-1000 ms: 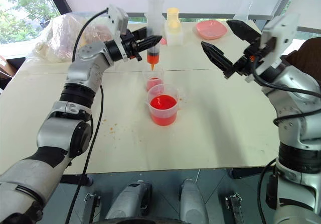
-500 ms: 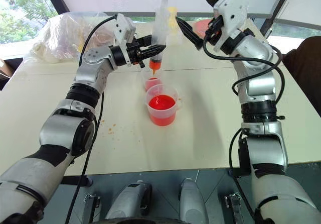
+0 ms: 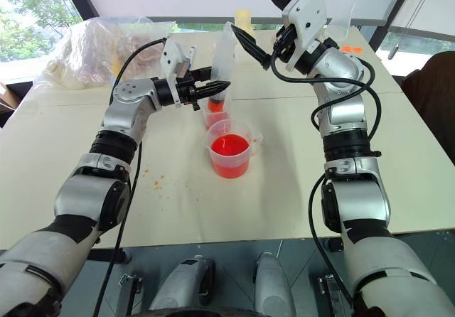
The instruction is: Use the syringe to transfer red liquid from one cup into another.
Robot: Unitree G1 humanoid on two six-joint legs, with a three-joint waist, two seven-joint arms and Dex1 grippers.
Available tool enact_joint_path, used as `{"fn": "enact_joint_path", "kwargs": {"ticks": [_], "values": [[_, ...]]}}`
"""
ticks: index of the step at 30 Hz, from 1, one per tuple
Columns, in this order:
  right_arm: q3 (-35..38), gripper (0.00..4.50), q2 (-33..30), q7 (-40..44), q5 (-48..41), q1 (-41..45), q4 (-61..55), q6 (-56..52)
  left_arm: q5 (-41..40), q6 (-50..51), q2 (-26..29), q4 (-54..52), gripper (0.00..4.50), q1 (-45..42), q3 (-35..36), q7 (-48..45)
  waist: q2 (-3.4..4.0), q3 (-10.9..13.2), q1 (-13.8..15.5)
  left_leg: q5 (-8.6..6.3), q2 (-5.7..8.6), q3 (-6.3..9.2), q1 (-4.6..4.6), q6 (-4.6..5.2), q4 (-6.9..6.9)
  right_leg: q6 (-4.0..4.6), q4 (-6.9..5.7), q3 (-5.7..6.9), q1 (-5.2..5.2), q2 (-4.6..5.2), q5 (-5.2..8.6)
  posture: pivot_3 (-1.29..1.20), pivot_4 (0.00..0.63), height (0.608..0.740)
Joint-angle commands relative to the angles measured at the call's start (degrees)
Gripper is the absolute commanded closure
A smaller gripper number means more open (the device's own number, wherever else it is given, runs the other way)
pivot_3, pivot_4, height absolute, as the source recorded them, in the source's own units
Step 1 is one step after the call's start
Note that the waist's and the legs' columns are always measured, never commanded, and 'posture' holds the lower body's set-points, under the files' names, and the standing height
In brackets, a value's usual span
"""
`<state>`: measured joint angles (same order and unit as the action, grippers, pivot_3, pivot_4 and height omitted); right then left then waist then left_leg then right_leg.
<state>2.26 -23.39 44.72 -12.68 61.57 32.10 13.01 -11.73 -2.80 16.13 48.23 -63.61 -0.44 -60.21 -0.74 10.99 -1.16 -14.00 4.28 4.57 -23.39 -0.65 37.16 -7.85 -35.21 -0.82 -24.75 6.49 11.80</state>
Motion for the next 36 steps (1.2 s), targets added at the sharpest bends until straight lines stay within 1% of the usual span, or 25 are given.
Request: {"fn": "enact_joint_path", "kwargs": {"ticks": [1,6,11,14,20,21,30,36], "values": [[-0.5,0.01,1.3,1.2,-0.2,2.3,-0.7,0.9,0.1,-0.3,-0.4,-3.1,3.03,-1.0,-0.2,-0.2,0.00,0.0,0.0,0.00,0.00,0.00,0.00,0.00,0.00,0.00,0.00,0.00,0.00,0.00,0.00,0.00,0.150,0.740],[-0.7,0.01,1.6,2.4,0.6,1.8,0.1,1.0,-2.3,2.5,-0.6,-4.9,3.03,-1.4,1.5,-0.7,0.00,0.0,0.0,0.00,0.00,0.00,0.00,0.00,0.00,0.00,-0.01,0.00,0.00,0.00,0.00,0.00,0.150,0.740],[-0.3,0.01,2.1,2.4,0.7,2.2,1.0,1.5,-1.0,2.5,0.0,-6.5,3.03,-0.1,-0.2,-2.1,0.00,0.0,-0.1,0.00,0.00,0.00,0.00,0.00,0.00,0.00,-0.02,0.00,-0.01,0.00,0.00,0.00,0.150,0.740],[-0.2,0.82,2.6,2.6,0.5,2.6,1.5,2.2,-0.1,2.1,0.2,-6.6,3.03,0.8,-0.8,-2.0,0.01,0.0,-0.1,0.01,0.00,0.00,0.01,-0.02,-0.01,0.00,-0.02,-0.01,-0.02,-0.01,0.00,0.00,0.150,0.740],[-0.3,4.03,3.2,3.1,0.4,3.0,2.3,2.6,-0.2,2.5,0.3,-7.0,3.03,0.9,-0.6,-1.6,0.01,0.0,-0.1,0.01,0.00,0.01,0.00,-0.03,-0.01,0.00,-0.03,-0.01,-0.03,-0.01,0.00,0.00,0.150,0.740],[-0.4,4.45,3.2,3.3,0.4,3.0,2.3,2.6,-0.2,2.5,0.3,-7.1,3.03,0.9,-0.6,-1.5,0.01,0.0,-0.1,0.01,0.00,0.01,0.00,-0.03,-0.01,0.00,-0.03,-0.01,-0.03,-0.01,0.00,0.00,0.150,0.740],[-1.7,4.45,5.8,3.1,0.5,0.9,1.5,1.1,-3.4,5.3,1.1,-8.6,3.03,-2.2,2.9,0.1,0.01,0.0,-0.2,0.02,0.00,0.01,0.00,-0.03,-0.01,0.01,-0.05,-0.02,-0.04,-0.01,0.00,0.00,0.150,0.740],[-2.6,4.45,8.4,3.3,0.4,-0.9,1.4,0.4,-4.7,6.6,2.1,-12.0,3.03,-4.8,4.3,0.7,0.01,0.0,-0.2,0.03,0.00,0.03,0.00,-0.06,-0.01,0.01,-0.09,-0.02,-0.05,-0.01,0.00,0.00,0.150,0.740]]}}
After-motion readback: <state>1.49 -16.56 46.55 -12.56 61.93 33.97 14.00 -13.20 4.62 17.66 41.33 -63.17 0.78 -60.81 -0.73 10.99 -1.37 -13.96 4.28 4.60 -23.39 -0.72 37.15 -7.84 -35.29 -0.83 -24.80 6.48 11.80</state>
